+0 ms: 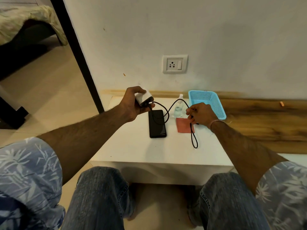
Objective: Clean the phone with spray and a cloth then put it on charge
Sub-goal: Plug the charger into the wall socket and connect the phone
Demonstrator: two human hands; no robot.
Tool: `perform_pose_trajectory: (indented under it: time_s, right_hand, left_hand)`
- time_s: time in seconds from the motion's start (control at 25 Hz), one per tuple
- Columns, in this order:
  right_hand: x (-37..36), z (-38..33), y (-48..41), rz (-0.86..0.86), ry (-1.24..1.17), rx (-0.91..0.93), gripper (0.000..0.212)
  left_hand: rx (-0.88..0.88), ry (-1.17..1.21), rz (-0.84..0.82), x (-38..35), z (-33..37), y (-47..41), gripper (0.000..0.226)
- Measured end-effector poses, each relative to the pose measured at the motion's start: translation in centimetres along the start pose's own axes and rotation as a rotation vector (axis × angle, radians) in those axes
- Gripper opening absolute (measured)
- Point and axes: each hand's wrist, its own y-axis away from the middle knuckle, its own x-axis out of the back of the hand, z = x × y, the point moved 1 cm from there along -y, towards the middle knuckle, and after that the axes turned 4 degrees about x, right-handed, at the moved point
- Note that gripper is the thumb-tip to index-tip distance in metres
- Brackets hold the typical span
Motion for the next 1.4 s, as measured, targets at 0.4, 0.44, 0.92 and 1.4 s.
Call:
perform_pose_trajectory:
  time_s: [0.4, 0.44, 0.92, 1.4]
  right_hand:
    - [-2.7, 1.3, 1.0, -0.176, 0.224, -0.041, 0.024]
    - [-2.4, 0.9, 0.8, -0.206, 0.257, -0.054, 0.027]
    - [-0.1, -12.5, -4.4, -0.075, -0.539, 0.107, 0.040]
    - [-2.2, -10.1, -11.3, 0.205, -0.552, -0.029, 0.033]
  left_hand:
    - [-0.108, -0.121, -0.040, -0.3, 2.7, -1.0, 0.023]
    - [-0.109, -0.132, -0.042, -0.6, 3.0, -1.2, 0.024]
    - [-0.159, -0.208, 0.029, -6.8, 4.3, -5.6, 0.042]
    - [-0.177, -0.162, 0.161, -8.7, 3.6, -12.4, 0.040]
